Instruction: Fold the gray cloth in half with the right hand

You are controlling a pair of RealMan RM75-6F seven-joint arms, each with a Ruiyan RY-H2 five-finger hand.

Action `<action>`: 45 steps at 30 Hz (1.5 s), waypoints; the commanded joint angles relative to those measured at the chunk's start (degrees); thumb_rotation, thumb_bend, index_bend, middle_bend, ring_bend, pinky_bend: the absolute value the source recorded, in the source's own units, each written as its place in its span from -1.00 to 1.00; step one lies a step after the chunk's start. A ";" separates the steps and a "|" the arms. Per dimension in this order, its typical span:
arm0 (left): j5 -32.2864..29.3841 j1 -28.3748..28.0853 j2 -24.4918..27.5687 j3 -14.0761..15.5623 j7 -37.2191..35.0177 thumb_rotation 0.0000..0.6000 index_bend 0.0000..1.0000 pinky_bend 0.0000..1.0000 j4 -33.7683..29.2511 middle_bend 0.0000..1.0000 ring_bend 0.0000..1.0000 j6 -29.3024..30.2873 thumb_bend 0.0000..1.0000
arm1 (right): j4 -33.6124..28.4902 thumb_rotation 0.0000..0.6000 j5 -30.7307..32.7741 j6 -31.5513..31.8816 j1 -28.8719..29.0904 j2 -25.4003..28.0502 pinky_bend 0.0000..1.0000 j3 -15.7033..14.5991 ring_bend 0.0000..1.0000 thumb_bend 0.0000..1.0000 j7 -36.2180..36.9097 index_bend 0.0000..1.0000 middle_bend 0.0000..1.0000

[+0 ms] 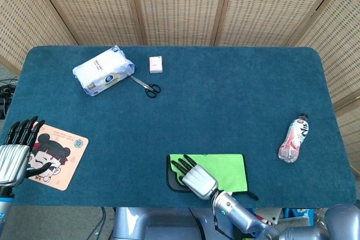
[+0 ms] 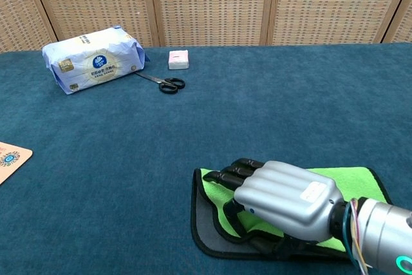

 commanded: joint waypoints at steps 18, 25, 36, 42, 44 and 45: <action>-0.10 0.01 0.14 -0.02 -0.22 1.00 -1.00 -1.00 -0.08 -1.00 -1.00 0.04 -0.81 | -1.32 1.00 -0.67 -1.03 0.80 -0.67 -1.00 0.29 -1.00 0.04 0.16 0.04 -1.00; -0.12 -0.03 0.21 -0.01 -0.29 1.00 -1.00 -1.00 -0.09 -1.00 -1.00 -0.04 -0.81 | -1.82 1.00 -0.88 -1.04 0.77 -0.57 -1.00 -0.08 -1.00 0.04 -0.24 0.04 -1.00; -0.20 -0.03 0.27 0.01 -0.20 1.00 -1.00 -1.00 -0.24 -1.00 -1.00 -0.08 -0.81 | -2.52 1.00 -1.37 -1.04 0.76 -0.52 -1.00 -0.45 -1.00 0.04 -0.57 0.05 -1.00; -0.28 -0.04 0.30 0.01 -0.16 1.00 -1.00 -1.00 -0.29 -1.00 -1.00 -0.11 -0.81 | -2.52 1.00 -2.08 -1.06 0.76 -0.52 -1.00 -1.06 -1.00 0.04 -1.40 0.05 -1.00; -0.30 -0.02 0.32 0.02 -0.15 1.00 -1.00 -1.00 -0.31 -1.00 -1.00 -0.10 -0.81 | -2.48 1.00 -2.04 -1.14 0.74 -0.49 -1.00 -1.13 -1.00 0.04 -1.50 0.05 -1.00; -0.35 -0.03 0.33 0.01 -0.16 1.00 -1.00 -1.00 -0.32 -1.00 -1.00 -0.11 -0.81 | -2.50 1.00 -2.03 -1.17 0.75 -0.44 -1.00 -1.16 -1.00 0.04 -1.61 0.01 -1.00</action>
